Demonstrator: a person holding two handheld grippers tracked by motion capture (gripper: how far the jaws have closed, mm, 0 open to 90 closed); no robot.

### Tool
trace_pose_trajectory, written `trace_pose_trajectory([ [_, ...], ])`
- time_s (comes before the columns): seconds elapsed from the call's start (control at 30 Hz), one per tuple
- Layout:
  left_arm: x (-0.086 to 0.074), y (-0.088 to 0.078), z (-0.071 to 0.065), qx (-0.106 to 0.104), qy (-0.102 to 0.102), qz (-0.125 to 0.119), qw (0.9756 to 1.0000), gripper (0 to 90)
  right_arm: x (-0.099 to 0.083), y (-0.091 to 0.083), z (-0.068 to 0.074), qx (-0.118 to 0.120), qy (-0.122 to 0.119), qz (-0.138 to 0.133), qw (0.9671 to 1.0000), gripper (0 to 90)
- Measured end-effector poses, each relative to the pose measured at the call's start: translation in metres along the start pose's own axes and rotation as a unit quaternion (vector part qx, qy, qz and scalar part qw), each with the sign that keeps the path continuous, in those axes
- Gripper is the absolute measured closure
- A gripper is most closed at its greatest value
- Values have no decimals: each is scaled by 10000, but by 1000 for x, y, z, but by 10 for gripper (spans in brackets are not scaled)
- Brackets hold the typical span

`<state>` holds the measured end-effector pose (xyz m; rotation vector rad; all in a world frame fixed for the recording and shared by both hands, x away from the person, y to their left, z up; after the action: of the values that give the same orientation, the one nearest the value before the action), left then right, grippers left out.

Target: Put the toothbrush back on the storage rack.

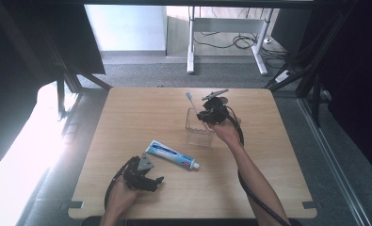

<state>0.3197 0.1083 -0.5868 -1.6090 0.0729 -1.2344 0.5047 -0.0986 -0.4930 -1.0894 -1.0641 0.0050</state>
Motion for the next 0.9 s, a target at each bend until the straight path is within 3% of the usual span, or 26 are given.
trace_pose_trajectory([
  [0.57, 0, 1, -1, -17, 19, 16, 10000, 133, -9, 8, -5, 6, 9, 340, 9994, 794],
  [0.9, 0, 2, -1, -17, 29, 30, 10000, 133, -12, 14, -1, 97, -109, 706, 9974, 792],
])
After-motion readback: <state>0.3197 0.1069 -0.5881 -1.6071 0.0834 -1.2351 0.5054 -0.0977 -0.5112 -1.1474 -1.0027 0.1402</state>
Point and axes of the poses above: each handheld gripper's, and its own axes: y roughly forward along the jaws, x roughly out of its top, z roughly to its left, the point moved 8 cm from there along y, roughly forward along the jaws, and after that the axes turned 2 degrees about x, right-handed, at the moved point
